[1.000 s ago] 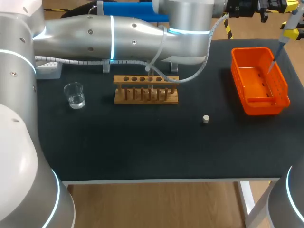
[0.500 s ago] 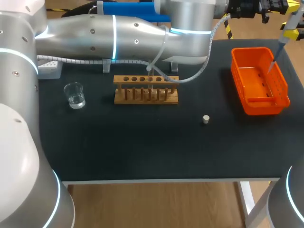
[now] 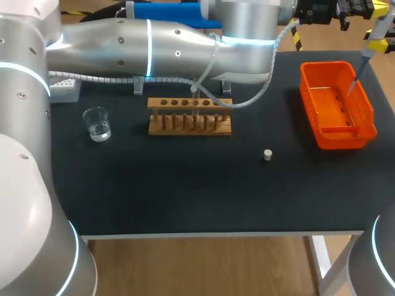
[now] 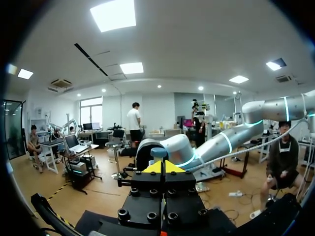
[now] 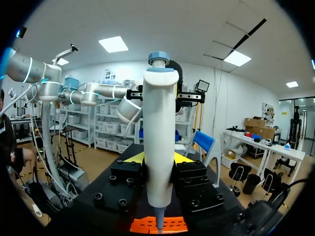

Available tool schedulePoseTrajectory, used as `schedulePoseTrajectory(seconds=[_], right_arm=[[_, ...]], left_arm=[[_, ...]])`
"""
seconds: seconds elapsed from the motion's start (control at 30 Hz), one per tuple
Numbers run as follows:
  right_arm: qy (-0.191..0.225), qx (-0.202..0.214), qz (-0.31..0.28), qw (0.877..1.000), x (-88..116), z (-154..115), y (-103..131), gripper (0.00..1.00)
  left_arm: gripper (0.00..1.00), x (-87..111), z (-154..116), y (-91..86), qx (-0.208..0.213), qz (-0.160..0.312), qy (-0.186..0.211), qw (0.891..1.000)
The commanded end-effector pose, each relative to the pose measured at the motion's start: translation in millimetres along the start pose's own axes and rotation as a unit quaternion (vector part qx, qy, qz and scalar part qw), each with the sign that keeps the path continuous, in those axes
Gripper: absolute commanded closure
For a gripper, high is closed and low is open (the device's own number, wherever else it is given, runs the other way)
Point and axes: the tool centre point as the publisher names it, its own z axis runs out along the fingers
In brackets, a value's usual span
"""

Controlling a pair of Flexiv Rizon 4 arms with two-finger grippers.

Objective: Invert the test tube, pick up the pipette, mount the tip to pipette, aspirate from beaker and dispense into the tube, eject the tip, return the pipette, and cap with the stopper.

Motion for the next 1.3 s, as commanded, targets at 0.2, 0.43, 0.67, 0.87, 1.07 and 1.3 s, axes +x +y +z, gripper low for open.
schedulePoseTrajectory(seconds=[0.2,0.43,0.67,0.87,1.07,1.3], right_arm=[[0.002,0.001,-0.001,1.0,0,0,5,1.0],[0.002,0.001,-0.001,1.0,0,0,5,1.0],[0.002,0.001,-0.001,1.0,0,0,5,1.0],[0.002,0.001,-0.001,1.0,0,0,5,1.0],[0.002,0.001,-0.001,1.0,0,0,5,1.0],[0.002,0.001,-0.001,1.0,0,0,5,1.0]], left_arm=[[1.0,-4.1,2,11.1,-0.001,-0.007,0.004,1.0],[1.0,-5.4,1,16.9,0.001,-0.016,0.005,1.0],[1.0,-6.6,1,22.0,0.005,-0.023,0.005,1.0],[1.0,-7.0,0,24.0,0.007,-0.026,0.005,1.0],[1.0,-6.2,0,21.6,0.008,-0.024,0.003,1.0],[1.0,-4.2,-1,4.8,0.014,0.001,-0.001,1.0]])
